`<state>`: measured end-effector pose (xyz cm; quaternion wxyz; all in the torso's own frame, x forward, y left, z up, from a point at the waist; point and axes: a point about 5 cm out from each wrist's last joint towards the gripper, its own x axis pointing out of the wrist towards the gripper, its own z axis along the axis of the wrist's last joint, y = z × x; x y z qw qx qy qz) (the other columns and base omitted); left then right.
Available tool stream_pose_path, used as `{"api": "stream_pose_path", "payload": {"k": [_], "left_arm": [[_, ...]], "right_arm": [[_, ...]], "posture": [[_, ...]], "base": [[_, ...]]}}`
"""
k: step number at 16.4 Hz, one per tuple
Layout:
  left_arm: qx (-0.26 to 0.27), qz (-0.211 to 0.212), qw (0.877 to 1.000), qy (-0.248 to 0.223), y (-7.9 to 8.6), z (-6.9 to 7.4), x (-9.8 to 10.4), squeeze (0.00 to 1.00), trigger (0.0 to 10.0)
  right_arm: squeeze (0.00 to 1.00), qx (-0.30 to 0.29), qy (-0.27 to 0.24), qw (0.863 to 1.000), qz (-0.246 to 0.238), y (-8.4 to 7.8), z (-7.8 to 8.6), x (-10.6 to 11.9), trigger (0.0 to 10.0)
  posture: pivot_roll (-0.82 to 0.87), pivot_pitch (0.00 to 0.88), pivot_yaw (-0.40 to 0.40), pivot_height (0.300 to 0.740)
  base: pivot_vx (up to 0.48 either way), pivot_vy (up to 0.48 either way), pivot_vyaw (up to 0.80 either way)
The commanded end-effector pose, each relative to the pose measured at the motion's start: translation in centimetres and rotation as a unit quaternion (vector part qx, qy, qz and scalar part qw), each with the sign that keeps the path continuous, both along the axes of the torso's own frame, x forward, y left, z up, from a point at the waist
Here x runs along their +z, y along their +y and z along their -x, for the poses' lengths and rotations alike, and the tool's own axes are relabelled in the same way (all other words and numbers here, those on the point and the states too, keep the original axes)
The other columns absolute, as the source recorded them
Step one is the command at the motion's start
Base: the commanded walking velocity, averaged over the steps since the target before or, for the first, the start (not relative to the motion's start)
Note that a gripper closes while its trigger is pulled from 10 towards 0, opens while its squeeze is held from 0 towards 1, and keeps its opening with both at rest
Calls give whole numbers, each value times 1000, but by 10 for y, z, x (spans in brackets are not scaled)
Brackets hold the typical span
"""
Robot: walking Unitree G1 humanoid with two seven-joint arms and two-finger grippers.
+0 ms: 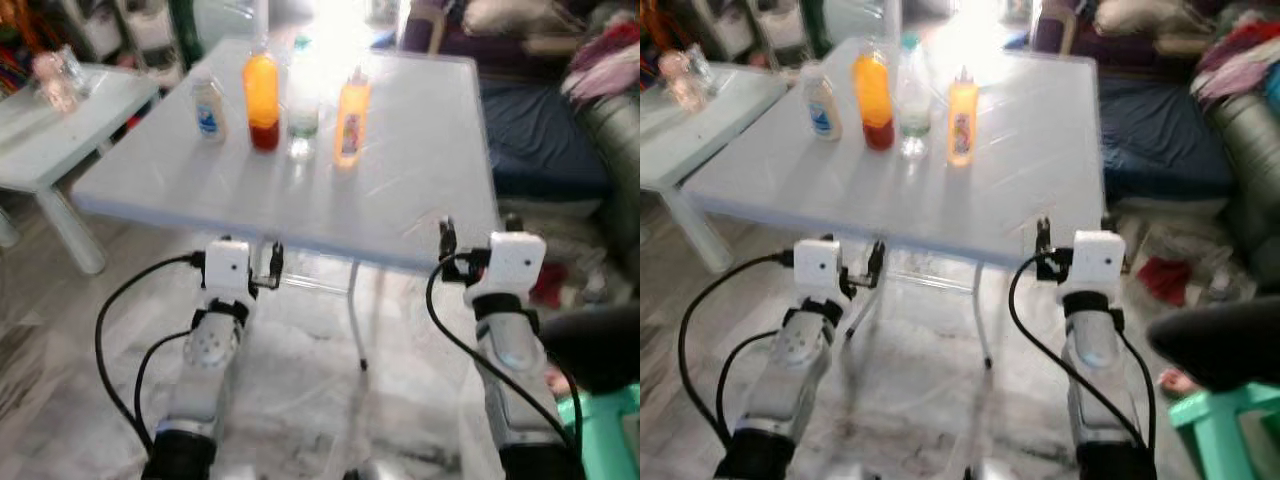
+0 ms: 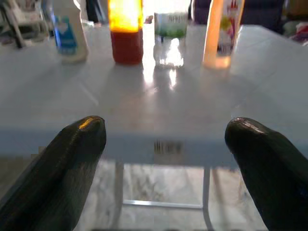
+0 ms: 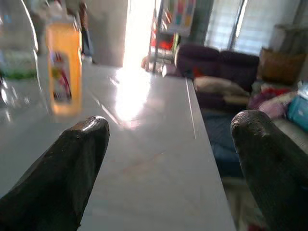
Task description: Restocking fridge
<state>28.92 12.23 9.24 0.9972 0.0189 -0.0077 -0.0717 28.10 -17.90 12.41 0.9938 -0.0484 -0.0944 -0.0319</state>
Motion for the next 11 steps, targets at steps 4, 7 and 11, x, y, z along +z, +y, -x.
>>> {"api": "stream_pose_path", "payload": {"k": [4, 7, 11], "left_arm": [[16, -5, 1000, 4, 10, -2, -1, 0, 10000], [17, -5, 1000, 3, 10, -3, 0, 0, 10000], [20, -2, 1000, 4, 9, -2, -2, 0, 10000]], "right_arm": [[0, 41, -6, 999, -6, 16, -3, 3, 10000], [0, 40, -7, 999, -6, 15, -3, 2, 10000], [0, 34, -5, 999, -10, 16, -4, 1, 10000]], "posture": [[21, 55, -15, 740], [22, 54, -15, 740], [24, 57, -19, 740]], "base": [[306, 0, 412], [296, 0, 500], [297, 0, 0]]}}
